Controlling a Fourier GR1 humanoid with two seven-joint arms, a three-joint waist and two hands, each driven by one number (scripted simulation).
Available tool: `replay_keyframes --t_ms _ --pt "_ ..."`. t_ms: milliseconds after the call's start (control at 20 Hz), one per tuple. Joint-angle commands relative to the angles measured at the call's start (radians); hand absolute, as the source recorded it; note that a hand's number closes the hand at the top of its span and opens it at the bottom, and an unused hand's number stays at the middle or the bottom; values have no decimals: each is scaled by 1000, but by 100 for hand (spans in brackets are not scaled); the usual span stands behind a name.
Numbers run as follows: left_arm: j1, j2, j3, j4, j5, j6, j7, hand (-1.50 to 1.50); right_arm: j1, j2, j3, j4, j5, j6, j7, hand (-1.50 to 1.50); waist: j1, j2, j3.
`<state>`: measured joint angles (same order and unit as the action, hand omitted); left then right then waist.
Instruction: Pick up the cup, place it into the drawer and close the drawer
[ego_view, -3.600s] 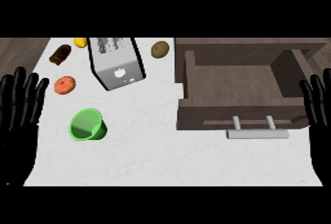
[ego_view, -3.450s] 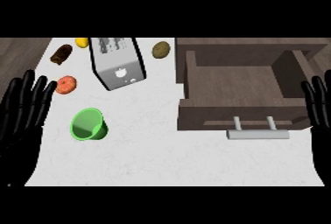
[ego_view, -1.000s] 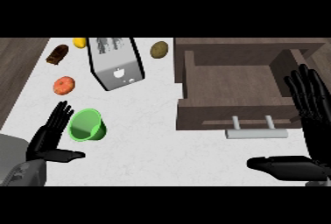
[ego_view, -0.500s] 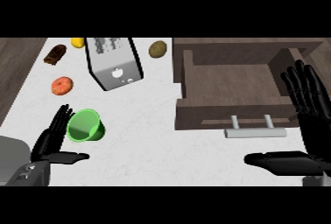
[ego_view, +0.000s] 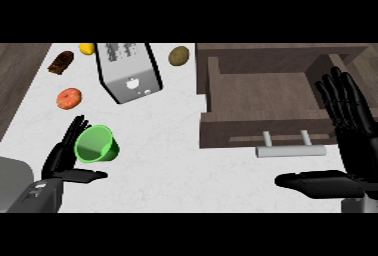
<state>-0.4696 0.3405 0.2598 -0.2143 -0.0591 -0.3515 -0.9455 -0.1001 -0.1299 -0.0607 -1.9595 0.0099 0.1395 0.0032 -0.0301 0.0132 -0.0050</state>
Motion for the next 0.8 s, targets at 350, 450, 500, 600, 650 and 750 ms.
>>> replay_keyframes --t_ms 350,450,500,600,650,750 --pt "-31 -14 0 11 10 -174 -101 -150 11 -14 -25 45 -17 25 -35 -150 -5 3 -1" --pt "-16 -43 -13 9 6 -209 -110 -150 -11 -12 -19 25 -26 21 0 -150 -2 2 -1" --pt "-15 -49 -2 8 19 -209 -111 -150 52 0 -9 -9 -16 25 -42 -150 -11 1 -1" --pt "-51 -38 1 -1 31 -256 -67 -150 0 -26 -48 20 -36 23 -2 -150 2 -2 1" --pt "-30 -64 -5 -8 26 -242 -114 -150 -2 -16 -29 32 -19 19 -11 -150 -4 4 -1" --pt "-25 -38 6 -3 43 -286 -95 -150 51 -15 -20 5 -46 50 -26 -150 -11 1 -1"
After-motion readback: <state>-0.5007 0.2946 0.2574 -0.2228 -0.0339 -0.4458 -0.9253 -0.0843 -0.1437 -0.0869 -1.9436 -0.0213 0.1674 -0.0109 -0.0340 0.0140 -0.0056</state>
